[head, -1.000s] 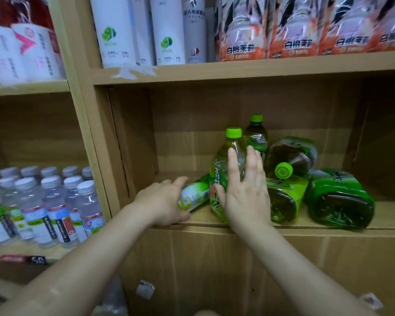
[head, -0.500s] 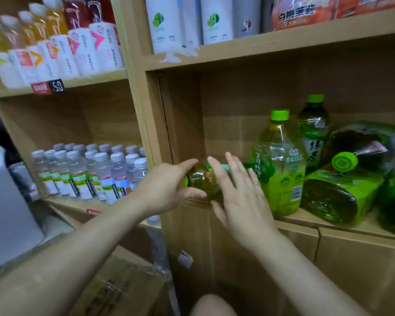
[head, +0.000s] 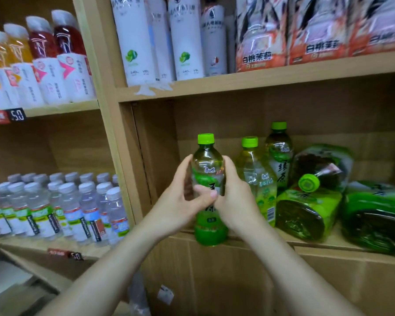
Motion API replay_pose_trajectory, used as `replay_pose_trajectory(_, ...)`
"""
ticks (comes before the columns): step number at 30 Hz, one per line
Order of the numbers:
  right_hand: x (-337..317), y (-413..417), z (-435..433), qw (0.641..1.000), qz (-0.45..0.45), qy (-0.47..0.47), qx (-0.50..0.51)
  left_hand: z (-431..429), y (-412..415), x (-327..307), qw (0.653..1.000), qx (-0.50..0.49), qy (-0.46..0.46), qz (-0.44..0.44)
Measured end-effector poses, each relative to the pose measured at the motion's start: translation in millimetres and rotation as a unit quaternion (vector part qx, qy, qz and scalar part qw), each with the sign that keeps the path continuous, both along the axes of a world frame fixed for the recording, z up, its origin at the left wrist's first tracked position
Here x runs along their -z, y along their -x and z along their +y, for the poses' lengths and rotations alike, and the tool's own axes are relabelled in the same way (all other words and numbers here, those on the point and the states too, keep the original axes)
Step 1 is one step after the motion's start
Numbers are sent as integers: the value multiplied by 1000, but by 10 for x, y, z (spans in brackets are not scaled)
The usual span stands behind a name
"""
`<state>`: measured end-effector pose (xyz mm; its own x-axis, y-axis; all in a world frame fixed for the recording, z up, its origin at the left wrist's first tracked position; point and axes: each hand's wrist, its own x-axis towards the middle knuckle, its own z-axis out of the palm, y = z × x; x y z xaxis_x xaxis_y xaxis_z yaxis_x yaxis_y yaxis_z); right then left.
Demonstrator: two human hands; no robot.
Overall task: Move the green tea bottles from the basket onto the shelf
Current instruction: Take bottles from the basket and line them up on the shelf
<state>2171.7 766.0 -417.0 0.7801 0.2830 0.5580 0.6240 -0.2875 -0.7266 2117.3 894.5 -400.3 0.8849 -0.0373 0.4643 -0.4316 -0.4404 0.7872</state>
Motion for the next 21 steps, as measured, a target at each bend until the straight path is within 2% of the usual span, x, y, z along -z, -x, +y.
replay_pose_trajectory(4, -36, -3, -59, 993, 0, 116, 10, -86, -188, 139, 995, -40, 86, 24)
replay_pose_trajectory(6, 0, 53, -173, 983, -21, 183, 22, -108, -232, 158, 992, -93, 86, 25)
replay_pose_trajectory(7, 20, 80, -250, 981, -44, 184, 40, -115, -241, 165, 991, -108, 80, 21)
replay_pose_trajectory(11, 106, 105, -639, 975, -162, 43, 149, -128, -218, 157, 988, -145, 60, -8)
replay_pose_trajectory(14, 192, 76, -847, 980, -122, 3, 157, -192, -102, 149, 982, -178, 36, -45)
replay_pose_trajectory(16, 238, 87, -984, 991, -53, -44, 114, -284, 30, 89, 982, -167, 36, -80)
replay_pose_trajectory(18, 227, 157, -1149, 993, 57, -102, -17, -445, 163, -21, 986, -120, 37, -108)
replay_pose_trajectory(20, 194, 286, -1248, 972, 140, -96, -160, -689, 234, -126, 989, -71, 23, -126)
replay_pose_trajectory(21, 169, 355, -1268, 971, 136, -78, -182, -839, 242, -158, 990, -51, 19, -130)
